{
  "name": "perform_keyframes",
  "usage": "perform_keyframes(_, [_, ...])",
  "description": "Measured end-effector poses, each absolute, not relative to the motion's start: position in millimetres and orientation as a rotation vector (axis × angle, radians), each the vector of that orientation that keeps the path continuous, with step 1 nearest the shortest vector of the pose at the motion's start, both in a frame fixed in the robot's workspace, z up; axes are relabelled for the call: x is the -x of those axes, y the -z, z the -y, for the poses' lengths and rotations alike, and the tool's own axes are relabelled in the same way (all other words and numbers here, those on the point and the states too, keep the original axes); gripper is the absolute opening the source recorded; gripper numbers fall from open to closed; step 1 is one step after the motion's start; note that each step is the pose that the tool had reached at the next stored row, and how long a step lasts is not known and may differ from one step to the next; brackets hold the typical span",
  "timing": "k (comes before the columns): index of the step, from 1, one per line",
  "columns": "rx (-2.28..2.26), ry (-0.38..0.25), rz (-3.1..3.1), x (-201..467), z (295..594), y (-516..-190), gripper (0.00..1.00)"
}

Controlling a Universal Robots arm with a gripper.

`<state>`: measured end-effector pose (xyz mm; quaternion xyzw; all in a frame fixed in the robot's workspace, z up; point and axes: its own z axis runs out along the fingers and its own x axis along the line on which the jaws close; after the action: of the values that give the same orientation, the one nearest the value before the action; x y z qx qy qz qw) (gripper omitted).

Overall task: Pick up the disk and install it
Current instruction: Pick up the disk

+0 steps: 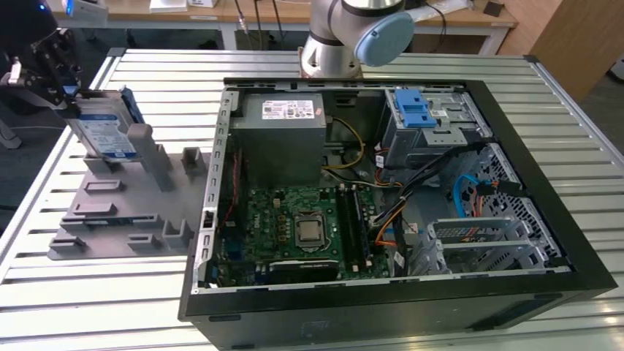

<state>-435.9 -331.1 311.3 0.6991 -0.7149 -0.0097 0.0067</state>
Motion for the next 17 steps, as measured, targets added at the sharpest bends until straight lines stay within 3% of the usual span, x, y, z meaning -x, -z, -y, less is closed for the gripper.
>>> perform_keyframes(17, [-2.187,0.03,2.236,435.9,331.1,-316.2,0.36])
